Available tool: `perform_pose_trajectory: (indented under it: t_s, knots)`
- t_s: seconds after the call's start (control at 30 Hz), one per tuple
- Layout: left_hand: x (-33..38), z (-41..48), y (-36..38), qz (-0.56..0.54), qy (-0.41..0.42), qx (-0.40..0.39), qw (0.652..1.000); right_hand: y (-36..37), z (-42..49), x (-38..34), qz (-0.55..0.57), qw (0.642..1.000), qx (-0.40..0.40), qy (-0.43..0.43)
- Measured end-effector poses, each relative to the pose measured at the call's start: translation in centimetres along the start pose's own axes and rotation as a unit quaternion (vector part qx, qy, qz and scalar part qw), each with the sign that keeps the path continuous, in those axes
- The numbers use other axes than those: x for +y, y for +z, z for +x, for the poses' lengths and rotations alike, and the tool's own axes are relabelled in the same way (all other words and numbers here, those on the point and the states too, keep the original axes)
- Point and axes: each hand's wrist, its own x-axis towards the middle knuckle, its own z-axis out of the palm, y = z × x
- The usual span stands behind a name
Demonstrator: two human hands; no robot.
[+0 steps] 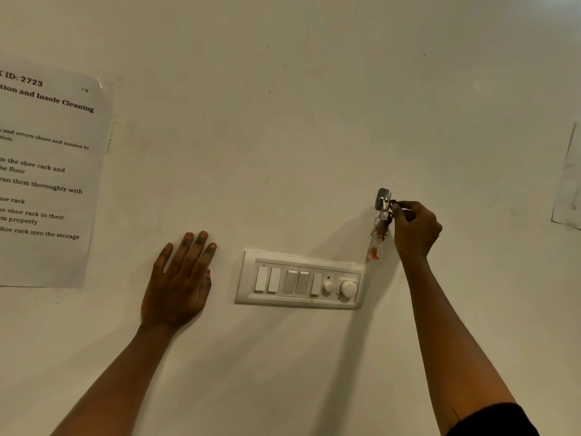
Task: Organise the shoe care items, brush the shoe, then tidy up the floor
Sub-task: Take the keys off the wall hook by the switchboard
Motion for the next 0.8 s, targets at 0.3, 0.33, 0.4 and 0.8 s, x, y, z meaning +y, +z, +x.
perform_pose_trajectory:
  t_s: [0.3,0.33,0.4,0.8]
  knots:
    - [0.1,0.0,0.1,-0.003,0.0,0.006,1.0,0.2,0.8,0.8,0.002,0.995,-0.032,-0.098]
    - [0.0,0.0,0.1,-0.003,0.0,0.006,1.0,0.2,0.7,0.9,0.0,0.992,-0.041,-0.122]
    - [0.0,0.0,0.1,-0.005,-0.001,0.005,1.0,0.1,0.5,1.0,-0.023,0.985,-0.061,-0.16]
    - [0.0,-0.1,0.1,-0.014,-0.004,-0.003,1.0,-0.3,1.1,0.4,0.116,0.992,-0.02,0.044]
